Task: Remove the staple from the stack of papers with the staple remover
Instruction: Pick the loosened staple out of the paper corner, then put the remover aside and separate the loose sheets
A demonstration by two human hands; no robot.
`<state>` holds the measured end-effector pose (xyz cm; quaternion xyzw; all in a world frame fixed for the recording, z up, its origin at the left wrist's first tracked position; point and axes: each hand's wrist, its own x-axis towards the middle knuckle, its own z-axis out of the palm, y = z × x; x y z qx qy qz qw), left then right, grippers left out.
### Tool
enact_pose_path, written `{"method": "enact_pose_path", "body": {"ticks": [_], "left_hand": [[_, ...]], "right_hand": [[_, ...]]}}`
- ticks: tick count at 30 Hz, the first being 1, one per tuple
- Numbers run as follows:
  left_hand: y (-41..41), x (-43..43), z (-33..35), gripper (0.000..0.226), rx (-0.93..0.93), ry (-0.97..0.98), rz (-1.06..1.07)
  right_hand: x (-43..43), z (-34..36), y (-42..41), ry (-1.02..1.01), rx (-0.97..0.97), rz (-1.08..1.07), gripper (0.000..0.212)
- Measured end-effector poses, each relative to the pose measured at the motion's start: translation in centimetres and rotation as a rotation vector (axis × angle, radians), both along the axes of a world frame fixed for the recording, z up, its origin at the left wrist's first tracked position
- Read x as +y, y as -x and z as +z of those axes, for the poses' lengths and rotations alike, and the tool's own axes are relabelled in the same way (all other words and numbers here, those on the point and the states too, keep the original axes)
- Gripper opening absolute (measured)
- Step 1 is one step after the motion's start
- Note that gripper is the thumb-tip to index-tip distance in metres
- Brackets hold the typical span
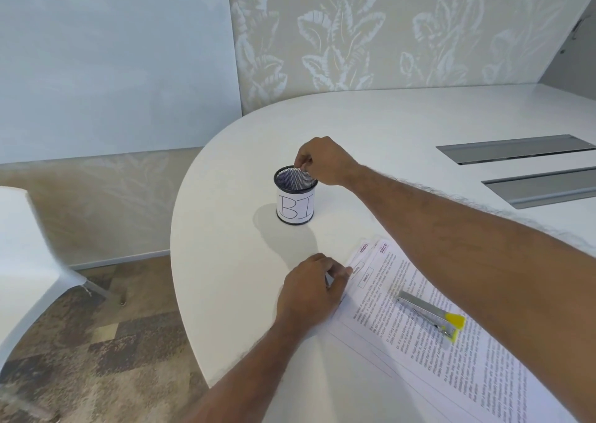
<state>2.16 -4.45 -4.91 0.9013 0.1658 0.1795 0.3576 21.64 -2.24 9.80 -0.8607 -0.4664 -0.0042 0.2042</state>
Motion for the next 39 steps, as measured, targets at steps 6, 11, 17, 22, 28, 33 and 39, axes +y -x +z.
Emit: {"method": "enact_pose_path", "body": {"ticks": [6,11,17,22,28,33,39], "left_hand": [[0.1,0.0,-0.1,0.027,0.005,0.012,-0.007],[0.2,0.0,0.0,0.020,-0.004,0.013,0.010],[0.2,0.0,-0.1,0.017,-0.035,0.045,0.043],[0.1,-0.1,-0.1,0.017,-0.044,0.028,0.042],[0.1,-0.3,-0.3,0.017,-0.058,0.034,0.039],[0.3,-0.4,-0.3,0.015,-0.047,0.042,0.057],[0.8,-0.9,-0.1,0.014,-0.042,-0.012,0.044]], "right_hand": [[-2.8,0.8,1.1,-0.191,0.086,0.015,0.016],[-10.8,0.1,4.2,-0.417,0.096,-0.007,0.010],[-22.2,-5.2,7.7,-0.174,0.167,-0.144,0.012],[-28.4,-9.0,9.5,0.081,0.309,-0.238,0.046],[-29.2,-10.7,10.7,0.023,0.273,-0.275,0.038],[-28.9,-10.7,10.6,-0.032,0.239,-0.291,0.021],[-28.5,-10.4,7.4,-0.199,0.152,-0.442,0.024]]}}
